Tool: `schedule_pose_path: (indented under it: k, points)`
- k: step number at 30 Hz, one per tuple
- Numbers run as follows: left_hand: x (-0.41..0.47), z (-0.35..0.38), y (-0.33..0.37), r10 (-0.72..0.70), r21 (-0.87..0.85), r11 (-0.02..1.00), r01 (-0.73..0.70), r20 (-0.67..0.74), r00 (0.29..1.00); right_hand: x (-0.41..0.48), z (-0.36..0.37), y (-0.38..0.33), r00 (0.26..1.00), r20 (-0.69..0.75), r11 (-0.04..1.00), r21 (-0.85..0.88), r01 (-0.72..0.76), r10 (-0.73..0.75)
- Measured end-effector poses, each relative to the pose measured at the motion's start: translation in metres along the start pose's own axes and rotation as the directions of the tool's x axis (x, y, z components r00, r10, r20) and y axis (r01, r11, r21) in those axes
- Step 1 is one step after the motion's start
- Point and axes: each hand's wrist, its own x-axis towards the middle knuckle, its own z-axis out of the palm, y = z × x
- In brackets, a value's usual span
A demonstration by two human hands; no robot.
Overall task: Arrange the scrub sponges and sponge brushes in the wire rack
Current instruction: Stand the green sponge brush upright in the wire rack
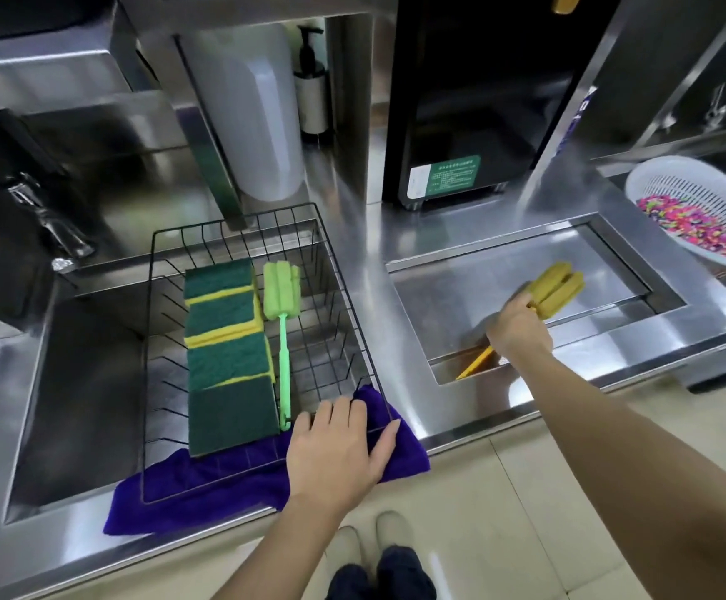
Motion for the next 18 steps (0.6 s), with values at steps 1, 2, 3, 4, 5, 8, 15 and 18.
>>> schedule_pose_path:
  k: [1, 2, 3, 4, 5, 8, 15, 18]
  points:
    - [0.000, 0.000, 0.000, -0.005, 0.001, 1.000, 0.005, -0.004, 1.000, 0.001, -0.001, -0.002, 1.000, 0.003, 0.997, 0.071, -0.010, 0.010]
    - [0.000, 0.000, -0.001, -0.009, 0.002, 1.000, 0.009, -0.010, 1.000, 0.002, -0.004, -0.004, 1.000, -0.004, 0.990, 0.141, -0.013, 0.013]
    - [0.000, 0.000, -0.001, -0.012, 0.000, 1.000, 0.012, -0.017, 1.000, 0.002, -0.006, -0.008, 1.000, -0.020, 0.980, 0.200, 0.000, 0.005]
    - [0.000, -0.001, -0.002, -0.016, -0.004, 1.000, 0.016, -0.026, 1.000, 0.002, -0.009, -0.013, 0.999, -0.042, 0.970, 0.243, 0.023, -0.014]
    - [0.000, -0.001, -0.002, -0.019, -0.009, 1.000, 0.018, -0.036, 0.999, 0.002, -0.013, -0.019, 0.997, -0.067, 0.958, 0.280, 0.059, -0.042]
    - [-0.001, -0.002, -0.004, -0.031, -0.015, 0.999, 0.030, -0.044, 0.999, -0.005, -0.021, -0.044, 0.977, -0.148, 0.906, 0.374, 0.199, -0.153]
    - [-0.010, -0.004, -0.018, -0.061, 0.004, 0.998, 0.062, -0.085, 0.994, -0.041, -0.014, -0.114, 0.833, -0.262, 0.735, 0.392, 0.553, -0.487]
    - [-0.015, -0.005, -0.027, -0.099, 0.010, 0.995, 0.101, -0.105, 0.990, -0.063, 0.001, -0.138, 0.744, -0.239, 0.667, 0.335, 0.666, -0.624]
